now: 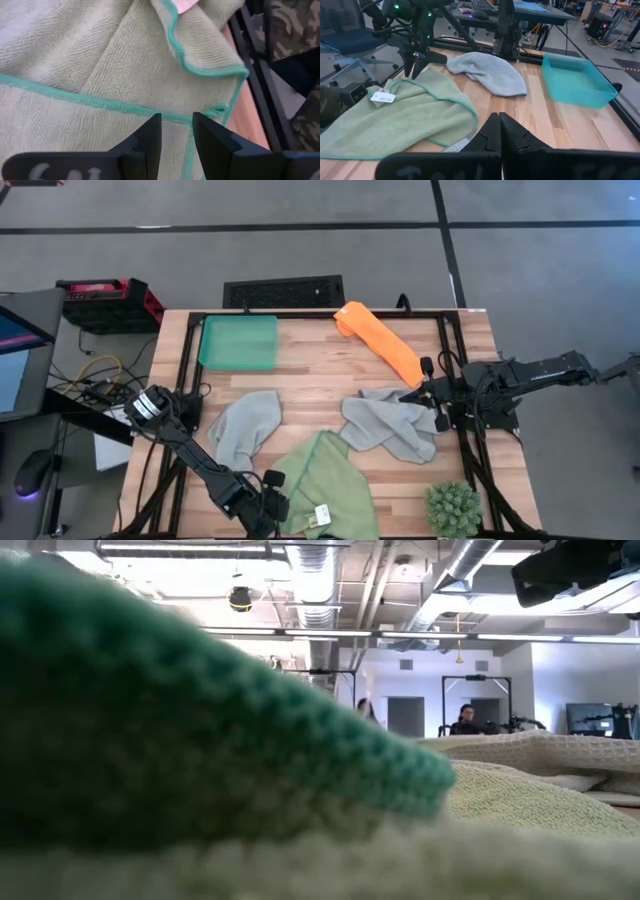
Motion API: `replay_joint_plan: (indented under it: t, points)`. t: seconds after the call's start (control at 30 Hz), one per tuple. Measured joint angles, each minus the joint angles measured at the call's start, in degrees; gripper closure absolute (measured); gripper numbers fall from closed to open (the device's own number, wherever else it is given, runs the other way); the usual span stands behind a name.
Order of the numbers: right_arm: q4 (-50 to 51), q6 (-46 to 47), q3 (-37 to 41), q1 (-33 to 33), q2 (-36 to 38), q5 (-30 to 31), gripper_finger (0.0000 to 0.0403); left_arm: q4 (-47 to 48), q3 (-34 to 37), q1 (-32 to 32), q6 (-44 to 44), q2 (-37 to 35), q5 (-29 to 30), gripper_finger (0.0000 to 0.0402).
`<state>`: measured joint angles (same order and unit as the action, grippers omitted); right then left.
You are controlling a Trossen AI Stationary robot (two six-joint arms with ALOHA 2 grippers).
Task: Fold microfiber towels
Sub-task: Fold the green towel
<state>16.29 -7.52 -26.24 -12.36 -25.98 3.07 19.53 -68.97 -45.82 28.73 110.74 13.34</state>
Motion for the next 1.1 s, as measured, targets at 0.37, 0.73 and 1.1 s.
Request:
replay_joint_plan:
  t: [0.37, 0.73, 1.1]
  points:
    - [0.9, 0.0, 0.0, 0.0, 0.1, -0.1, 0.0394, 0.4, -1.0, -0.4, -2.2, 2.8, -0.9, 0.0299]
    - [0.9, 0.1, 0.0, 0.0, 0.1, -0.1, 0.0394, 1.8, -1.0, -0.4, 0.1, 2.8, -1.4, 0.0364]
    - [0.9, 1.5, 0.0, 0.0, 0.1, 0.0, 0.0394, -0.5, -1.1, -0.5, 5.3, 2.8, -2.8, 0.0375]
